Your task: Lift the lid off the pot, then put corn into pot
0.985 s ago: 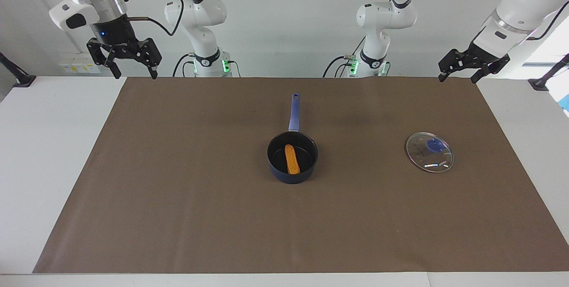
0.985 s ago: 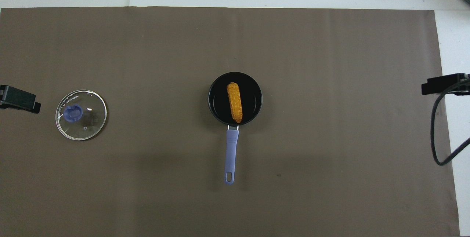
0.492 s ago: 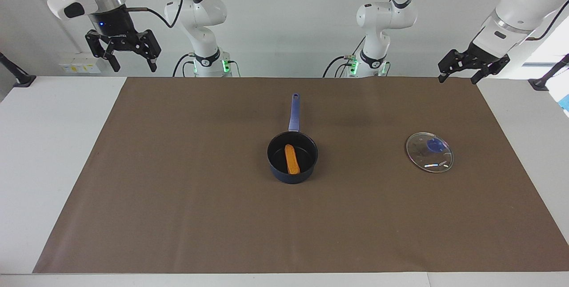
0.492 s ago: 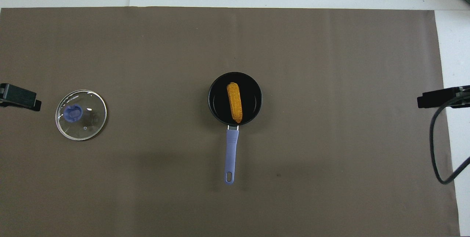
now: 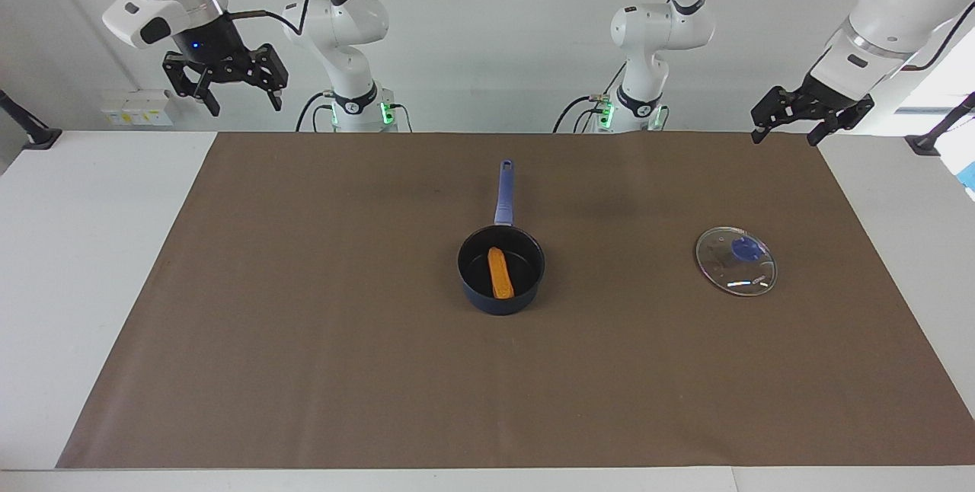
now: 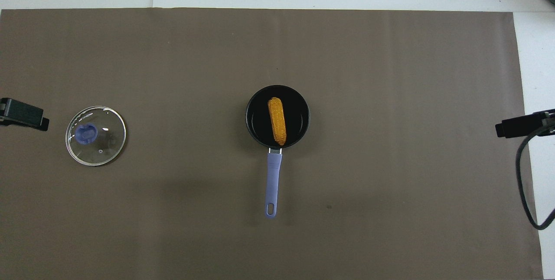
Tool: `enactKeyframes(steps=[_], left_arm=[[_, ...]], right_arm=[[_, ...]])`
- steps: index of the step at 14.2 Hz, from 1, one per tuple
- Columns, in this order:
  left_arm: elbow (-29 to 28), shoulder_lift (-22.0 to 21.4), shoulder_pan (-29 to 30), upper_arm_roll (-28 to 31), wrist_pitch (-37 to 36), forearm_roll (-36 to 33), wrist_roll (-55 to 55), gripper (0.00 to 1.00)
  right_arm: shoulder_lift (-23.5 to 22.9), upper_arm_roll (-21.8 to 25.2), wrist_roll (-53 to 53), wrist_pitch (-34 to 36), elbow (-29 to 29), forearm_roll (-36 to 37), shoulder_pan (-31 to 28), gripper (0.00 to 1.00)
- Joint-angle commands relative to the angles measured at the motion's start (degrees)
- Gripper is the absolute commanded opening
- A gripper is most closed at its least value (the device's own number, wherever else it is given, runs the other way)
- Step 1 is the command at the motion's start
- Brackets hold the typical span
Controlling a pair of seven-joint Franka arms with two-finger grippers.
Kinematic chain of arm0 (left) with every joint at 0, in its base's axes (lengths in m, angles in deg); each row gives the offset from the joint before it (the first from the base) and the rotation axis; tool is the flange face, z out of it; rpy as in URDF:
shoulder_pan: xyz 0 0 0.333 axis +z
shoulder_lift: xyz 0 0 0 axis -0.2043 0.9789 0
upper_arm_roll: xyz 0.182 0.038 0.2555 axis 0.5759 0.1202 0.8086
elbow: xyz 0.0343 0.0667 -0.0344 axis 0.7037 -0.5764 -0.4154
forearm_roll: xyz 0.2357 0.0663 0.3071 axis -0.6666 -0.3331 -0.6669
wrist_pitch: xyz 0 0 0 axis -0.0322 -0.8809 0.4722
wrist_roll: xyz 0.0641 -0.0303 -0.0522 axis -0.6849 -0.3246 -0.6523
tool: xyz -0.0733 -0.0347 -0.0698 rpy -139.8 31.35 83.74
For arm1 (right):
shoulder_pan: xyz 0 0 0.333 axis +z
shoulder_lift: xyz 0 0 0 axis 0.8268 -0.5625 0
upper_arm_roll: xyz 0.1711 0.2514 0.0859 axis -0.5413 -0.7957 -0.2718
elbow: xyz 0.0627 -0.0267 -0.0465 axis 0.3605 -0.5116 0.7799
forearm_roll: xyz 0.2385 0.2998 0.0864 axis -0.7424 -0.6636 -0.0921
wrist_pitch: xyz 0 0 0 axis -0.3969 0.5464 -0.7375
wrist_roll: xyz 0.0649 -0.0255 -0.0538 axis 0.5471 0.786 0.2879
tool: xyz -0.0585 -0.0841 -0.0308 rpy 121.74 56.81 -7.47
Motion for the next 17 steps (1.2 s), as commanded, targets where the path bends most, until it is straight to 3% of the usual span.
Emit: enactKeyframes(steps=[1,17], left_arm=[[-0.1,0.0,-0.6,0.4,0.8,0.2,0.1,1.00],[-0.1,0.0,-0.6,0.4,1.1,0.2,0.2,1.00]], right_arm=[[1.0,-0.1,1.6,-0.7,-0.9,1.1,-0.6,1.00],[1.2,-0.3,1.4,-2.3,-1.3,1.9,-0.1,1.00]])
